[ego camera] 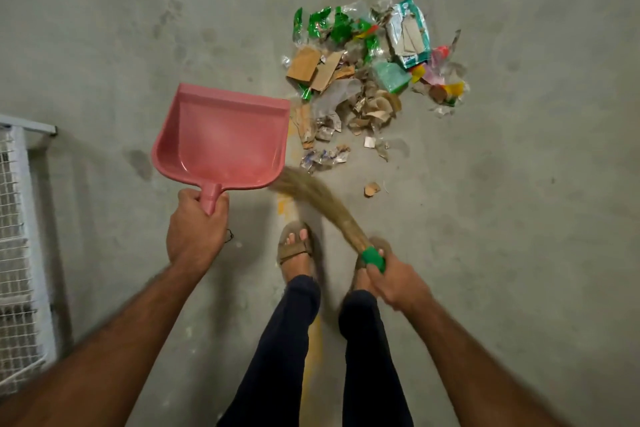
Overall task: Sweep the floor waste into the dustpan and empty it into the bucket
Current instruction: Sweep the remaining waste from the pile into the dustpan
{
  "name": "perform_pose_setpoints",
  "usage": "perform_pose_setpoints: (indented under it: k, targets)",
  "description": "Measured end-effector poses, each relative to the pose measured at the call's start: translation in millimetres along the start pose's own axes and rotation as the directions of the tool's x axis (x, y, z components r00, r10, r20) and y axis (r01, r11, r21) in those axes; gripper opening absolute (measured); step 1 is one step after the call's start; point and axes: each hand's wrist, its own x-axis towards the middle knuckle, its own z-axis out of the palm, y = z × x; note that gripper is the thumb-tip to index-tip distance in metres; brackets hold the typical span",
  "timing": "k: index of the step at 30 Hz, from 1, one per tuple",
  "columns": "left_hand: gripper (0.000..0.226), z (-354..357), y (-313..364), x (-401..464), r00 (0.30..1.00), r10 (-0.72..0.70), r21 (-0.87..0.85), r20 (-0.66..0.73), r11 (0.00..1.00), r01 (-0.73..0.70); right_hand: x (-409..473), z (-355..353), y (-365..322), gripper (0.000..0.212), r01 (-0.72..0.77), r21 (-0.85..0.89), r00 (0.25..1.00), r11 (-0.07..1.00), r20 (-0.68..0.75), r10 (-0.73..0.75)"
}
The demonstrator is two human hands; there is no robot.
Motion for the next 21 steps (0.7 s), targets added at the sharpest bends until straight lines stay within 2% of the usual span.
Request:
perform_pose_setpoints:
  k: [4,8,10,11,14,18,21]
  targets:
    - [0.04,7.3,0.7,9.9,0.999,0.042,0.03,0.022,0.999,-0.043,13.9,-39.6,1.4,0.044,-0.137,0.116,0.988,0.984,-0.062,0.144]
    - [0.041,9.8,5.4,13.3,0.999,0.021,-0.019,0.035,1.0,-0.021,-28.8,-79.1,32.8,0.027,-0.095,0.184,0.99,0.978,-0.089,0.112]
    - [0.042,7.8,3.2,14.4,0.999,0.01,-0.032,0.035,0.999,-0.009,-58.3,-91.6,69.2,0.03,-0.075,0.093,0.994,0.993,-0.071,0.082]
    - [0.042,5.5,1.4,15.2,0.999,0.006,-0.034,0.035,0.999,-0.005,-73.7,-98.1,88.1,0.036,-0.085,-0.009,0.993,0.996,-0.08,0.084]
    - [0.041,-2.6,-8.6,20.3,0.999,0.008,-0.03,0.041,1.0,-0.007,-99.9,-109.6,147.2,0.067,-0.128,-0.308,0.988,0.943,-0.119,0.095]
    - [0.039,-4.6,-24.1,20.5,0.997,-0.001,-0.014,0.076,1.0,0.002,-94.6,-127.3,181.5,0.044,-0.227,-0.479,0.974,0.848,-0.137,0.183]
    - [0.038,4.4,-26.6,14.8,0.994,-0.03,-0.038,0.107,0.999,0.034,-57.1,-145.5,173.2,0.048,-0.258,-0.474,0.961,0.842,-0.219,0.171]
